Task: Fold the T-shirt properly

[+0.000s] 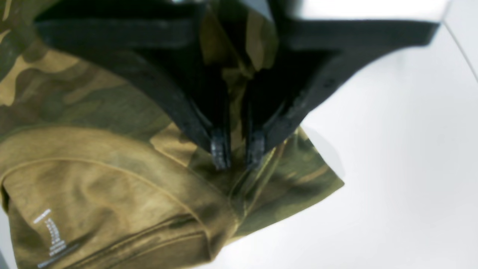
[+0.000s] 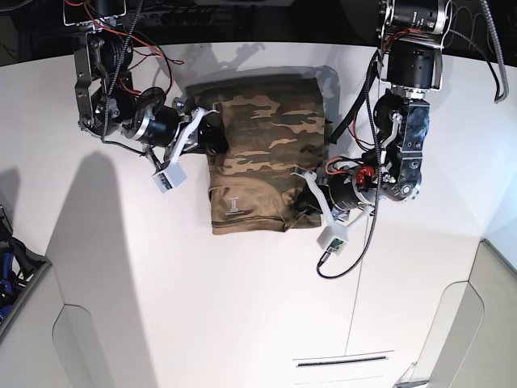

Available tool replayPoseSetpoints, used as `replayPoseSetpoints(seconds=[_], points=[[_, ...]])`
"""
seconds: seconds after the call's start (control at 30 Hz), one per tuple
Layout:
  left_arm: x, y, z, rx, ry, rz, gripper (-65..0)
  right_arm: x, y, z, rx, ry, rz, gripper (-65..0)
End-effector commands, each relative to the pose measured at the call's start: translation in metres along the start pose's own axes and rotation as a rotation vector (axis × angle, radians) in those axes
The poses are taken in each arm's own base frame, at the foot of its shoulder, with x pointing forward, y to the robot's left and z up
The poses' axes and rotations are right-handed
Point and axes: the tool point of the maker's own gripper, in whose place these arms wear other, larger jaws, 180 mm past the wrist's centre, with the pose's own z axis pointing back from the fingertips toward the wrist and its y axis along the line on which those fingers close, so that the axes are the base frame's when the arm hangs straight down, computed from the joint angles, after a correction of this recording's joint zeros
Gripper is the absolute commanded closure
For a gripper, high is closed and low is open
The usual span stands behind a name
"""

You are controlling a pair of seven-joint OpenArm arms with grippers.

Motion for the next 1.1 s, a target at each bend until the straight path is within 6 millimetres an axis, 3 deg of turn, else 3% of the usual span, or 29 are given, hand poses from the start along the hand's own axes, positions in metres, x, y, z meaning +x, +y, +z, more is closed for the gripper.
replayPoseSetpoints(seconds=[0.0,0.2,0.47,0.63,0.83,0.93,1.07], points=[[0.024,0.002,0.005,0.001,-0.055,-0.016,-8.4,0.021,-0.002,0.006,-0.004,-0.059,0.027,0.0],[0.043,-0.004,0.033,-0.033,-0.113,-0.046,-8.4,0.026,-0.025,0.034,-0.093,-0.063,0.022,0.0],[0.027,-0.015,0.075,-0.023,-0.110,-0.151,-8.4,0.030,-0.043,0.091,-0.160,-0.101,0.036,0.0],[0.001,-0.019,0.104,0.006,-0.102,-0.141,-8.4,0.000,-0.052,0.124,-0.221,-0.037,0.041,0.0],[-0.033,-0.022,0.151,0.052,-0.075,-0.080,-8.4,-0.045,-0.043,0.151,-0.206,0.085,0.018,0.0],[-0.063,-0.028,0.170,0.066,-0.018,-0.067,-8.4,-0.073,-0.033,0.161,-0.166,0.166,-0.018,0.0],[-0.120,-0.035,0.190,0.076,0.126,0.001,-8.4,-0.109,-0.020,0.174,-0.118,0.267,-0.071,0.0]])
